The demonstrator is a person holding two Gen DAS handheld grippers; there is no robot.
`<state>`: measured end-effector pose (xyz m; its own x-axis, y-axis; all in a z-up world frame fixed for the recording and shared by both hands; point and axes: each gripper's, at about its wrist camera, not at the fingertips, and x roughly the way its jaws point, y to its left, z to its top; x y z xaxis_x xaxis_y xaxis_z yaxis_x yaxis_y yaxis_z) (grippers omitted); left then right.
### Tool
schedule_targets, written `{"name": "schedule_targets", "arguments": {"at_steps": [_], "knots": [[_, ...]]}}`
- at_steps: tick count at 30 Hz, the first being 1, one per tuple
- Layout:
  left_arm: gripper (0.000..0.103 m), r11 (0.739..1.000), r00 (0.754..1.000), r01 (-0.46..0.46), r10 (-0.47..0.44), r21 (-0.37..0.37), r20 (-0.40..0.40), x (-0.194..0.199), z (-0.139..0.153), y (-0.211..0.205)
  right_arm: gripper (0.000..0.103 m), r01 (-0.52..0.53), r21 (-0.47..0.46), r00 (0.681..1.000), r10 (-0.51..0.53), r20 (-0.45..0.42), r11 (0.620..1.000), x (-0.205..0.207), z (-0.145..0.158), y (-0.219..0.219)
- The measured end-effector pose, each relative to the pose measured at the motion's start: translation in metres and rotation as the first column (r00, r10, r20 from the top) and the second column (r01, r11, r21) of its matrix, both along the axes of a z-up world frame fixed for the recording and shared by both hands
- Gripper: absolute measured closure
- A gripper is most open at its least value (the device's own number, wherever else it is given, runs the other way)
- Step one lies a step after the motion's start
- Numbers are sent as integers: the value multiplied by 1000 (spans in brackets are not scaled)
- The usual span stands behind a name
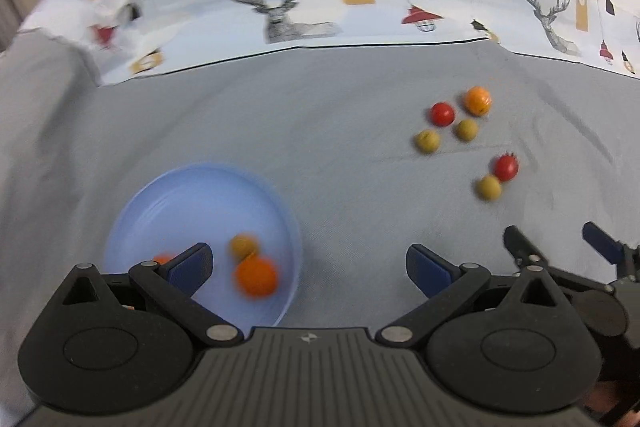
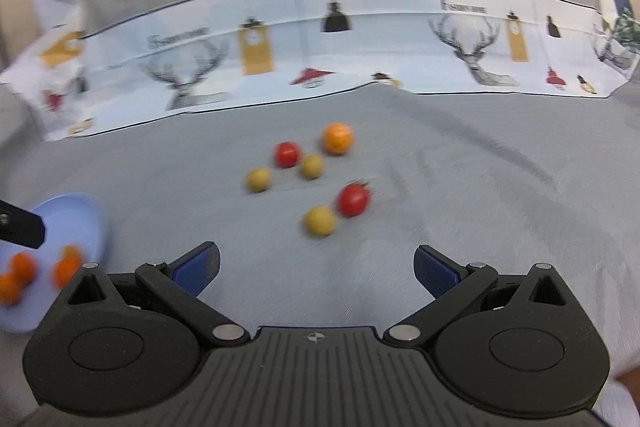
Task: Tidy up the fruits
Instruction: 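Move both tools back toward the remaining fruit cluster, then grasp a yellow-green fruit with the right tool while the left tool grasps another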
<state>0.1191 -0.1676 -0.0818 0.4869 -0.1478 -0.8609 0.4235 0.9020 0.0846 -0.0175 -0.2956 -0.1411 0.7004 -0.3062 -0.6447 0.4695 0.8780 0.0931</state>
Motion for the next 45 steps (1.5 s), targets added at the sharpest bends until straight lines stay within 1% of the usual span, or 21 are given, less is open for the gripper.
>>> {"name": "schedule_targets", "arguments": {"at_steps": [2, 6, 8, 10, 12, 15, 18, 20, 21, 22, 24, 25, 26, 27, 28, 31, 36, 39, 43, 44, 45], "knots": [[0, 1000, 1000, 16, -16, 9, -2, 17, -12, -25, 1, 20, 7, 1000, -20, -9, 1000, 15, -15, -17], [0, 998, 998, 55, -54, 34, -10, 53, -41, -71, 1, -18, 25, 1000, 18, -11, 1000, 42, -38, -36], [0, 996, 997, 82, -81, 44, -18, 68, -57, -91, 5, -35, 44, 999, 36, -18, 998, 52, -48, -43], [0, 992, 993, 114, -113, 45, -30, 80, -72, -109, 13, -35, 72, 998, 38, -45, 997, 60, -59, -48], [0, 988, 988, 149, -147, 45, -45, 89, -84, -123, 13, -35, 85, 997, 41, -68, 996, 66, -67, -50], [0, 981, 982, 183, -179, 69, -62, 97, -103, -141, 13, -42, 23, 996, 44, -83, 999, 76, -73, -46], [0, 980, 982, 178, -170, 93, -86, 106, -117, -149, 14, -44, -15, 995, 42, -89, 999, 81, -76, -43], [0, 982, 982, 164, -153, 97, -108, 111, -119, -152, 21, -44, -21, 995, 42, -87, 999, 81, -76, -42], [2, 983, 983, 161, -151, 91, -104, 111, -118, -152, 42, -53, -22, 995, 51, -84, 998, 81, -75, -41], [8, 983, 984, 165, -158, 85, -87, 110, -116, -152, 73, -66, -30, 995, 64, -73, 997, 79, -72, -40], [71, 976, 977, 208, -204, 60, -64, 105, -110, -150, 75, -85, -32, 994, 83, -71, 996, 78, -69, -37], [87, 974, 975, 218, -214, 64, -65, 103, -109, -150, 75, -84, -25, 994, 82, -66, 996, 76, -69, -37], [90, 973, 976, 217, -213, 83, -49, 101, -107, -149, 75, -79, -19, 995, 77, -59, 997, 75, -68, -38], [98, 971, 975, 221, -220, 86, -28, 98, -105, -147, 75, -70, -14, 996, 69, -51, 997, 74, -67, -41], [98, 969, 973, 231, -231, 86, -13, 96, -103, -144, 75, -59, -13, 997, 58, -44, 998, 73, -67, -43], [98, 971, 972, 234, -233, 50, -24, 92, -94, -135, 75, -29, 2, 999, 29, -39, 1000, 71, -68, -50], [98, 964, 964, 265, -266, 15, 21, 70, -70, -114, 75, -26, -2, 999, 26, -20, 1000, 66, -66, -50], [98, 960, 960, 281, -281, 1, -7, 62, -68, -104, 75, -13, 3, 1000, 13, -26, 1000, 62, -67, -50], [96, 960, 958, 278, -277, 9, -74, 59, -82, -100, 75, 6, 12, 999, -5, -36, 1000, 57, -67, -52], [89, 962, 959, 273, -271, 14, -80, 60, -86, -100, 75, 7, 14, 999, -7, -37, 1000, 57, -67, -52], [74, 965, 961, 264, -262, 11, -88, 63, -89, -99, 75, 7, 14, 999, -7, -36, 1000, 56, -67, -52]]}}
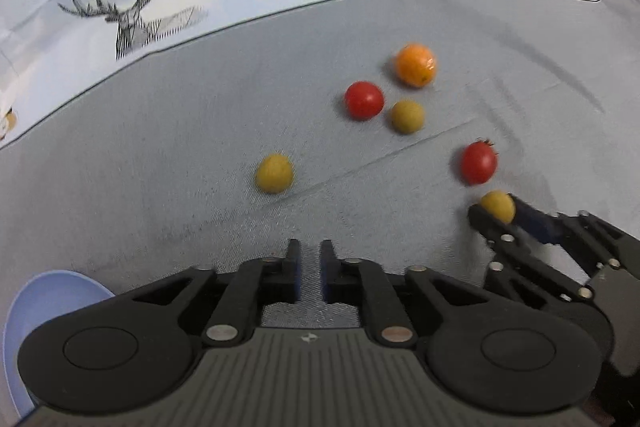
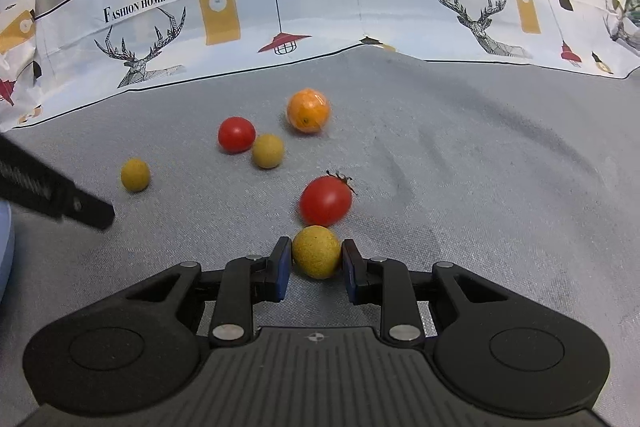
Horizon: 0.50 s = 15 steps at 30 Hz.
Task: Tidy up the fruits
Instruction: 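Grasp a yellow-green fruit with the right tool while the left tool grasps another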
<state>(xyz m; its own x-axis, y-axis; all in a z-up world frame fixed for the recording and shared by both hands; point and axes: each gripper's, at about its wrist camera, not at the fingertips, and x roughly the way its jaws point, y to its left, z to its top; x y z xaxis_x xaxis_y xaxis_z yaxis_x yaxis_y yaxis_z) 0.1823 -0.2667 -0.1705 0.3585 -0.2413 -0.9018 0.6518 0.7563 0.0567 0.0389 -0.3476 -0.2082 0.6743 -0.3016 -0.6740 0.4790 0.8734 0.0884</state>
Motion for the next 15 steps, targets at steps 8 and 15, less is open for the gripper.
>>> {"name": "schedule_targets", "arguments": {"at_steps": [8, 15], "knots": [[28, 995, 996, -89, 88, -52, -7, 43, -7, -14, 75, -2, -20, 1000, 2, 1, 1000, 3, -2, 0], [75, 996, 997, -81, 81, -39, -5, 60, -16, -29, 74, -5, -51, 1000, 5, -2, 999, 6, -4, 3]]}}
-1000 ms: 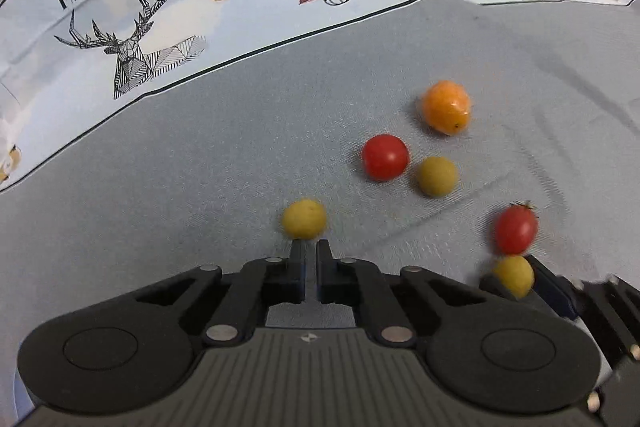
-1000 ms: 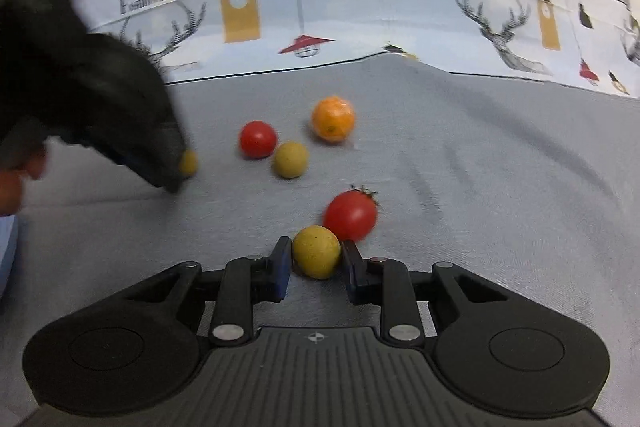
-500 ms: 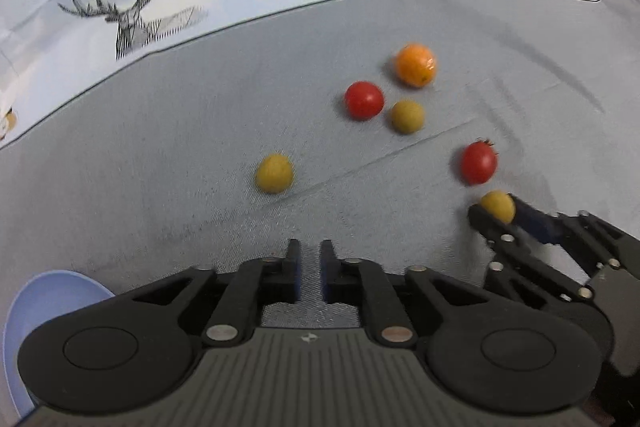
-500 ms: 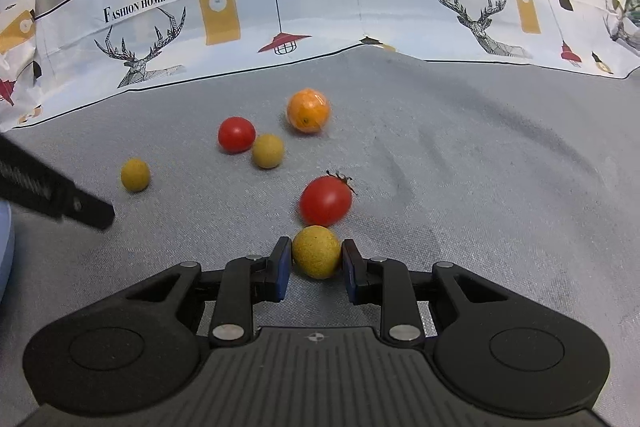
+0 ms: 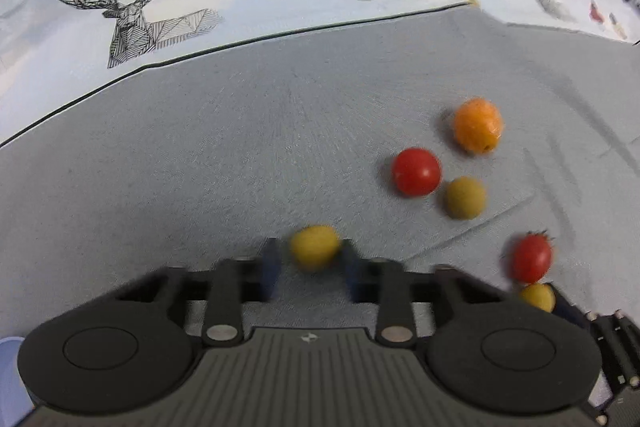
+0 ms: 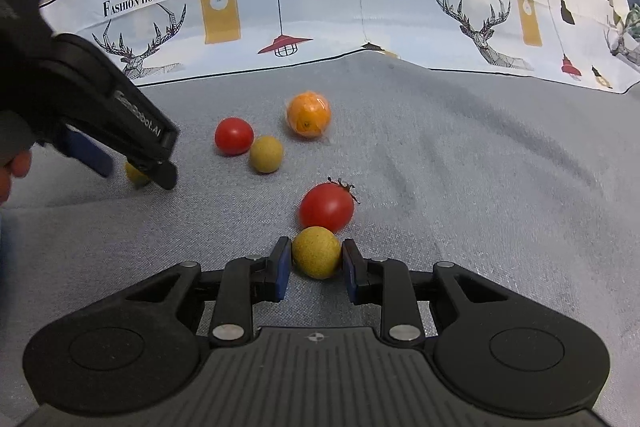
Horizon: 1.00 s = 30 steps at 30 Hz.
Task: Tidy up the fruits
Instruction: 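Grasp a yellow-green fruit with the right tool while the left tool grasps another, then carry both yellow-green fruits over the blue plate and lower them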
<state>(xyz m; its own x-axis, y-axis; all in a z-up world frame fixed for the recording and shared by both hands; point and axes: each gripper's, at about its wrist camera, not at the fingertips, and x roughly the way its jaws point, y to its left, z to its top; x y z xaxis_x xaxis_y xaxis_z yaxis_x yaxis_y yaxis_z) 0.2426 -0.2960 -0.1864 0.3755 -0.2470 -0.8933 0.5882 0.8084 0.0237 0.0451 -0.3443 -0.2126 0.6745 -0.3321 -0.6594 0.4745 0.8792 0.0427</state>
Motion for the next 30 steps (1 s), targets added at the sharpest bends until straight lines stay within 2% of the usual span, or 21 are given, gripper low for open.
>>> {"name": "schedule_targets", "arguments": {"at_steps": [3, 6, 10, 13, 17, 20, 25, 30], "knots": [[76, 1000, 998, 23, -23, 7, 50, -7, 9, 0, 75, 1, 1, 1000, -1, 3, 1000, 1, 0, -1], [76, 999, 997, 40, -40, -4, 62, -23, 25, 9, 75, 8, 24, 1000, -9, 23, 1000, 0, 2, -3], [75, 999, 999, 18, -17, -34, 51, -58, 52, 39, 75, -5, 57, 998, 2, 61, 998, -5, 9, -5], [75, 1000, 997, 1, 1, -30, 75, -94, 77, 72, 75, -13, 139, 998, 5, 57, 990, -18, 20, -9], [75, 998, 995, -61, 63, -26, 78, -140, 107, 123, 75, -16, 283, 998, -3, 64, 959, -44, 45, -3], [75, 995, 992, -94, 96, -24, 86, -169, 126, 157, 75, -62, 355, 995, 28, 100, 933, -68, 70, 15], [75, 986, 980, -163, 164, -24, 115, -209, 150, 213, 75, -174, 420, 980, 113, 167, 890, -102, 118, 60], [75, 969, 960, -244, 247, -38, 130, -241, 162, 264, 75, -298, 430, 952, 233, 198, 852, -122, 159, 113]]}}
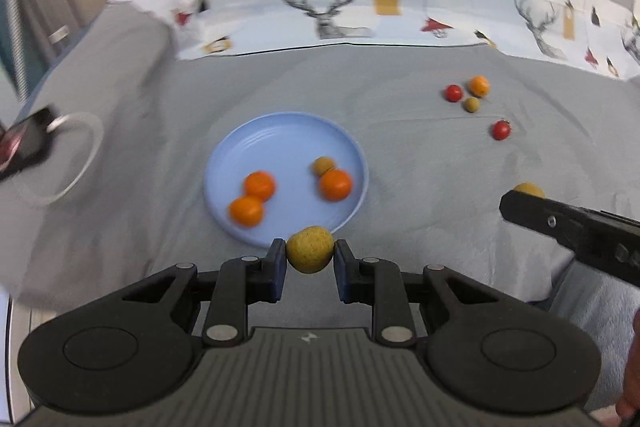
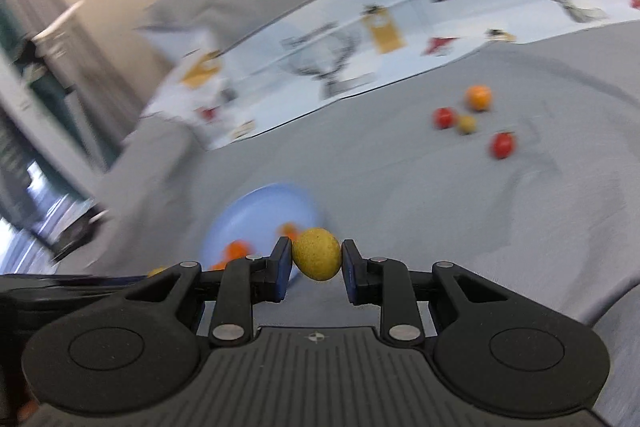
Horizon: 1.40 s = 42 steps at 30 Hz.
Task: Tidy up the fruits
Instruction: 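Carry both yellow-green fruits over the blue plate and lower them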
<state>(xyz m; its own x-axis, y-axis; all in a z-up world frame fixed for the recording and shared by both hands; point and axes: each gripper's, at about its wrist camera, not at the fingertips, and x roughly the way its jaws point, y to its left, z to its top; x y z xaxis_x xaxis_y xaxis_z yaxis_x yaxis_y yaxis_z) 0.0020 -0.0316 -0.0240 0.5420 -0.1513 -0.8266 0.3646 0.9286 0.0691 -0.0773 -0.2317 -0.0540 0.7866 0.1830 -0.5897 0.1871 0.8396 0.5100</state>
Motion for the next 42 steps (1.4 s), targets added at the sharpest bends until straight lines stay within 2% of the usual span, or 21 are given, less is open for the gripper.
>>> {"name": "schedule_targets", "arguments": {"at_steps": [5, 14, 24, 42], "knots": [[75, 998, 997, -55, 56, -16, 44, -30, 8, 38, 75, -115, -53, 992, 117, 36, 992, -14, 30, 49], [75, 993, 993, -83, 90, -89, 77, -52, 22, 68, 75, -152, -167, 985, 162, 52, 974, -29, 51, 90], [75, 988, 993, -81, 92, -128, 79, -52, 24, 78, 75, -172, -237, 980, 190, 58, 956, -36, 61, 106], [75, 986, 993, -96, 104, -134, 54, -45, 18, 79, 75, -188, -226, 980, 198, 22, 956, -25, 54, 106]]}}
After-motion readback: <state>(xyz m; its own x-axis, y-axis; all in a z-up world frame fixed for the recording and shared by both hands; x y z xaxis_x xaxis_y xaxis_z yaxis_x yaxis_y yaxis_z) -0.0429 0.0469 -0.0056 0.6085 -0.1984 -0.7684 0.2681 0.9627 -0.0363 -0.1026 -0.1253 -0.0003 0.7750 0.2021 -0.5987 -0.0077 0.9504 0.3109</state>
